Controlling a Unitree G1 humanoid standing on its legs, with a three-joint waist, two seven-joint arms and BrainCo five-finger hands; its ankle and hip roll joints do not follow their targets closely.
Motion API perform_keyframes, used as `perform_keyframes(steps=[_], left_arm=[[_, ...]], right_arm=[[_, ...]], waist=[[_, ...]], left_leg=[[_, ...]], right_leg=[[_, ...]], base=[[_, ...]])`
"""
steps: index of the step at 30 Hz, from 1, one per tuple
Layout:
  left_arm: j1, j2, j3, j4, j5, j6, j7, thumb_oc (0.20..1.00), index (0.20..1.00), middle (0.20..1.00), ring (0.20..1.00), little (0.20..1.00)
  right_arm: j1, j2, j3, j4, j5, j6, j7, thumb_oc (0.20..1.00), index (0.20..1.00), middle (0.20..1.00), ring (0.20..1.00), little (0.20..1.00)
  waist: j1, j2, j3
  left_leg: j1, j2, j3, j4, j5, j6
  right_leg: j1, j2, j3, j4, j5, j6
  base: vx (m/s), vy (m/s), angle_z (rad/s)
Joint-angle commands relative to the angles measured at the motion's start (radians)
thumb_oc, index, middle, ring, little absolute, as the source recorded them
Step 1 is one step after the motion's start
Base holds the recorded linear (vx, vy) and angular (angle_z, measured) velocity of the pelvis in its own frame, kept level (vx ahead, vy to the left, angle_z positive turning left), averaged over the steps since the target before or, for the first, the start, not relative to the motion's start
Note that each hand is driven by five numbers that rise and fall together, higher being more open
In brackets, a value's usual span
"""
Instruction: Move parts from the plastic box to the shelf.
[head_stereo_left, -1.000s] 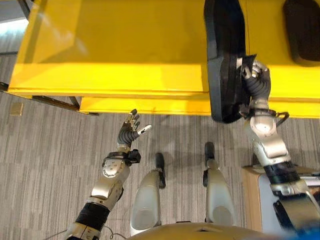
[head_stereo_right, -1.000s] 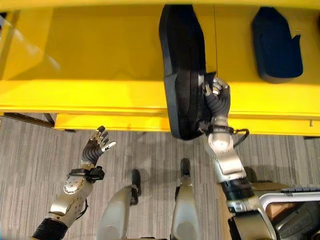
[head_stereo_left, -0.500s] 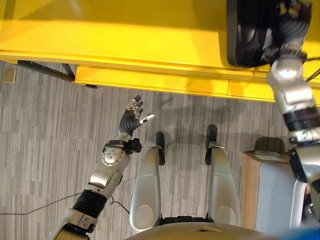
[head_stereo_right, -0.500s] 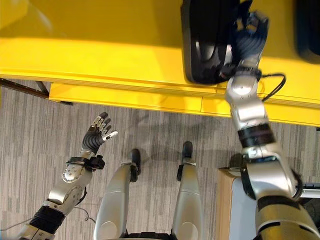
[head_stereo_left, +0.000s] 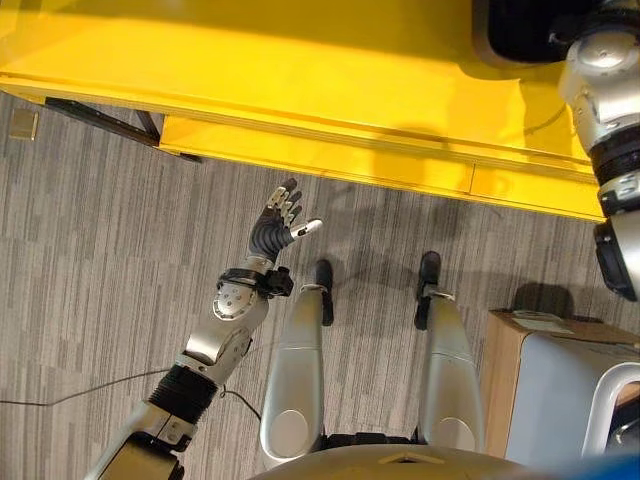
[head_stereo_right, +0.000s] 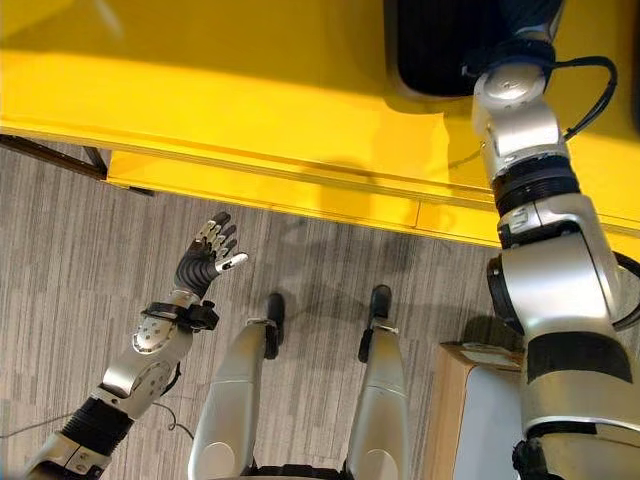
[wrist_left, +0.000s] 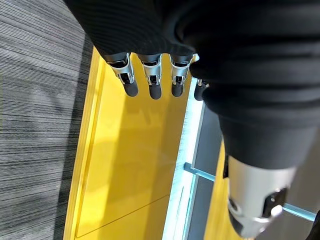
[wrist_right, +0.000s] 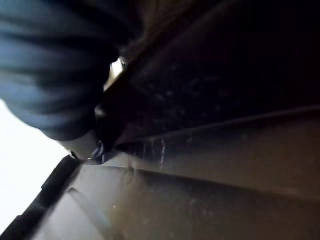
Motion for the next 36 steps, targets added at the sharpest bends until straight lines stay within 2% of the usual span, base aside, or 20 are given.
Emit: perform_keyframes(steps=[1,23,30,31,32,36], left_arm=[[0.046,0.037,-0.025,-0.068,-0.022,-0.068,0.005,1.0,1.0,1.0,1.0,1.0],[0.022,0.044,-0.05,-0.056,-0.039,-0.067,0.033,1.0,1.0,1.0,1.0,1.0],[0.026,0.055,-0.056,-0.058,-0.039,-0.064,0.037,1.0,1.0,1.0,1.0,1.0],[0.024,0.057,-0.056,-0.059,-0.04,-0.064,0.039,1.0,1.0,1.0,1.0,1.0],[0.024,0.057,-0.055,-0.061,-0.039,-0.065,0.039,1.0,1.0,1.0,1.0,1.0],[0.021,0.055,-0.057,-0.06,-0.042,-0.065,0.043,1.0,1.0,1.0,1.0,1.0]], right_arm=[[-0.06,0.005,0.018,0.036,0.079,-0.068,-0.004,0.2,0.2,0.2,0.2,0.2],[-0.106,0.043,0.005,0.249,0.225,-0.059,0.004,0.2,0.2,0.2,0.2,0.2],[-0.12,0.057,0.017,0.279,0.213,-0.043,-0.007,0.2,0.2,0.2,0.2,0.2],[-0.125,0.063,0.031,0.277,0.192,-0.04,-0.009,0.404,0.404,0.404,0.404,0.404],[-0.124,0.066,0.036,0.272,0.184,-0.038,-0.008,1.0,1.0,1.0,1.0,1.0],[-0.126,0.07,0.021,0.273,0.2,-0.047,-0.024,1.0,1.0,1.0,1.0,1.0]], waist=[[0.014,-0.007,-0.108],[0.021,-0.001,-0.093],[0.022,0.001,-0.09],[0.023,0.001,-0.088],[0.022,0.001,-0.087],[0.02,0.003,-0.086]], left_leg=[[-0.025,0.034,-0.054,-0.026,0.003,-0.05],[-0.02,0.025,-0.052,-0.031,0.004,-0.047],[-0.019,0.025,-0.055,-0.031,0.004,-0.045],[-0.021,0.025,-0.054,-0.031,0.005,-0.045],[-0.02,0.025,-0.054,-0.031,0.005,-0.045],[-0.019,0.025,-0.054,-0.032,0.005,-0.045]], right_leg=[[0.078,-0.031,-0.002,0.048,-0.1,0.009],[0.093,-0.025,-0.003,0.032,-0.101,0.003],[0.091,-0.022,-0.001,0.032,-0.1,0.001],[0.091,-0.022,-0.001,0.033,-0.1,0.001],[0.091,-0.022,-0.001,0.033,-0.101,0.001],[0.091,-0.021,0.0,0.033,-0.101,0.0]], base=[[0.0,0.0,0.0],[0.0,0.0,0.0],[0.0,0.0,0.0],[0.0,0.0,0.0],[0.0,0.0,0.0],[0.0,0.0,0.0]])
